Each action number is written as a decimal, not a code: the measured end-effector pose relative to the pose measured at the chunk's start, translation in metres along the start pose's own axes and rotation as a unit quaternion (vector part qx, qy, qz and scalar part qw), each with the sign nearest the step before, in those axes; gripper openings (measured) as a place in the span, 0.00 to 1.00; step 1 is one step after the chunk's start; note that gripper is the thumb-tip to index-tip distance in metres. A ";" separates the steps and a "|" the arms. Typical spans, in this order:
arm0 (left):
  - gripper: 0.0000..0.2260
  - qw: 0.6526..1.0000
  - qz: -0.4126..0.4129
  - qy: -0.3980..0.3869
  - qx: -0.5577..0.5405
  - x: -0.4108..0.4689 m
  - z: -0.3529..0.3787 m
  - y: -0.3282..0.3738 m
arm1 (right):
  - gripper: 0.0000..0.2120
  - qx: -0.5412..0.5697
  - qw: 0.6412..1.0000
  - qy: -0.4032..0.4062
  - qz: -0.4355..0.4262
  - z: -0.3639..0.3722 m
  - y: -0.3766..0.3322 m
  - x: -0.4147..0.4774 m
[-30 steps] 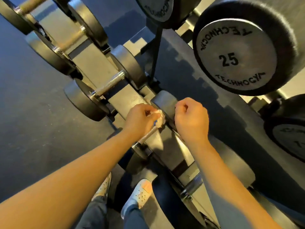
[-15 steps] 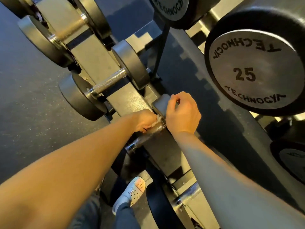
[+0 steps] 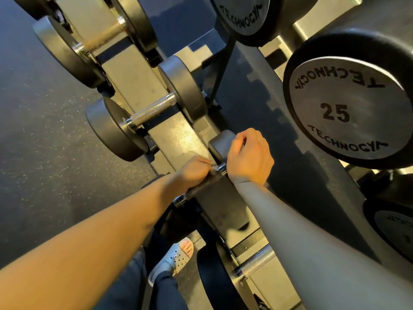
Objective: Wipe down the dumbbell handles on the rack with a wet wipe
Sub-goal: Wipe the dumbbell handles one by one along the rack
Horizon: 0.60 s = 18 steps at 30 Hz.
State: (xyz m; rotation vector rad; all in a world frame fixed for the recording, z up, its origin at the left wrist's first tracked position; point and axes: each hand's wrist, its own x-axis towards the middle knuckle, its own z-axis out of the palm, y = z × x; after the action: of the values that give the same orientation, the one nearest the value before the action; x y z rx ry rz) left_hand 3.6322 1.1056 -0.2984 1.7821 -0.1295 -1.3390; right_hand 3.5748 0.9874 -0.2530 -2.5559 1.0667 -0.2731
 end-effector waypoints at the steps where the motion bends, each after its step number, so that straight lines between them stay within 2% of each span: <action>1: 0.07 0.999 -0.019 -0.003 0.041 0.002 -0.003 0.001 | 0.09 0.000 1.000 0.000 0.000 0.000 0.000 0.000; 3: 0.08 0.994 -0.057 -0.002 0.093 0.008 -0.010 0.000 | 0.09 0.002 1.000 -0.003 0.000 0.000 0.000 0.000; 6: 0.09 0.995 -0.055 0.015 0.087 0.012 -0.008 0.004 | 0.10 0.000 1.000 -0.009 -0.001 -0.001 0.000 0.001; 9: 0.16 0.995 0.015 0.053 0.078 0.012 0.004 0.006 | 0.09 -0.001 1.000 -0.010 0.001 -0.003 0.000 0.001; 12: 0.17 0.984 0.081 0.035 0.156 0.001 0.003 0.003 | 0.10 -0.003 1.000 -0.014 0.001 -0.003 0.001 0.001; 15: 0.08 0.936 0.125 -0.009 0.330 -0.015 -0.018 0.002 | 0.10 -0.001 1.000 -0.016 -0.001 -0.004 0.001 0.001; 17: 0.11 0.884 0.139 -0.053 0.443 -0.026 -0.033 -0.001 | 0.10 0.004 1.000 -0.021 0.000 -0.005 0.001 0.000; 18: 0.11 0.875 0.136 -0.071 0.459 -0.029 -0.039 -0.003 | 0.10 0.005 1.000 -0.022 0.001 -0.005 0.001 0.000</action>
State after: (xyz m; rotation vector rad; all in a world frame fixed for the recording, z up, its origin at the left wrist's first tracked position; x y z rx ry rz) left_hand 3.6507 1.1455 -0.2782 2.2842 -1.2279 -1.2786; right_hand 3.5724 0.9858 -0.2493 -2.5398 1.0479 -0.2199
